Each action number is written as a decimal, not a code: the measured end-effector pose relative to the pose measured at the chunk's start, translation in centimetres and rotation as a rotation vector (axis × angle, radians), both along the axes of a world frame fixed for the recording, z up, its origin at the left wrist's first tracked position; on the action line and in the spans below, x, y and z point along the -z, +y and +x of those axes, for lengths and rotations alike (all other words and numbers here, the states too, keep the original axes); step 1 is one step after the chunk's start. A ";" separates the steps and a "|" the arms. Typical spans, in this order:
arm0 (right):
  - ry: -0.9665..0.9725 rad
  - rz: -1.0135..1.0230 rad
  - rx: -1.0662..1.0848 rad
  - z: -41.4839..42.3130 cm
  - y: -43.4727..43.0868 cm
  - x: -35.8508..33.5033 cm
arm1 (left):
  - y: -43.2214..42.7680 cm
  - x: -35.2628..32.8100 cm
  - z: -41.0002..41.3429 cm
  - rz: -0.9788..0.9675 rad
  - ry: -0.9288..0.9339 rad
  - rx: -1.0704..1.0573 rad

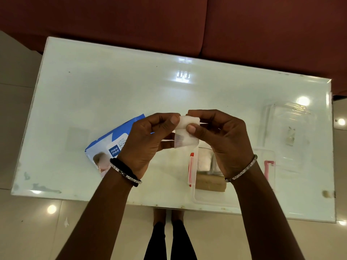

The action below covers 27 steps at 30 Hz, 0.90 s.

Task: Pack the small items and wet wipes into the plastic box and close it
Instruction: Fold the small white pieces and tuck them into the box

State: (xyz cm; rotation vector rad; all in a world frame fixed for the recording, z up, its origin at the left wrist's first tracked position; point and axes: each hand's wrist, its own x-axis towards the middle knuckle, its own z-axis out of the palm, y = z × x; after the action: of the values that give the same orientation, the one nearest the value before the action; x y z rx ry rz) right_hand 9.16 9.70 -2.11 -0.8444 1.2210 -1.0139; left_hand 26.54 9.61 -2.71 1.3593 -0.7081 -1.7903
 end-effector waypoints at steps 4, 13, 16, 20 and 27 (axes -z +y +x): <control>-0.009 0.004 -0.020 -0.3 0.4 0.1 | 0.2 0.2 -0.2 -0.011 -0.012 0.030; -0.099 0.120 0.004 -0.6 1.4 0.5 | 1.1 0.6 -0.7 -0.137 -0.116 0.039; -0.051 0.112 0.031 -0.6 1.3 0.5 | 1.2 0.5 -0.8 -0.094 -0.063 0.029; -0.069 0.075 0.018 -1.0 1.4 0.7 | 1.0 0.3 -1.0 0.074 0.044 0.008; -0.089 0.081 -0.020 -1.4 2.0 1.1 | 1.3 0.7 -1.1 0.031 0.017 0.022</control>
State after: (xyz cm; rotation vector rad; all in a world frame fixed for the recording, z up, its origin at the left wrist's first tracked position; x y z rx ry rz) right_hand 7.75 11.67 -3.24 -0.7393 1.1684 -0.9696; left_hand 25.46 10.95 -3.37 1.3602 -0.6908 -1.8350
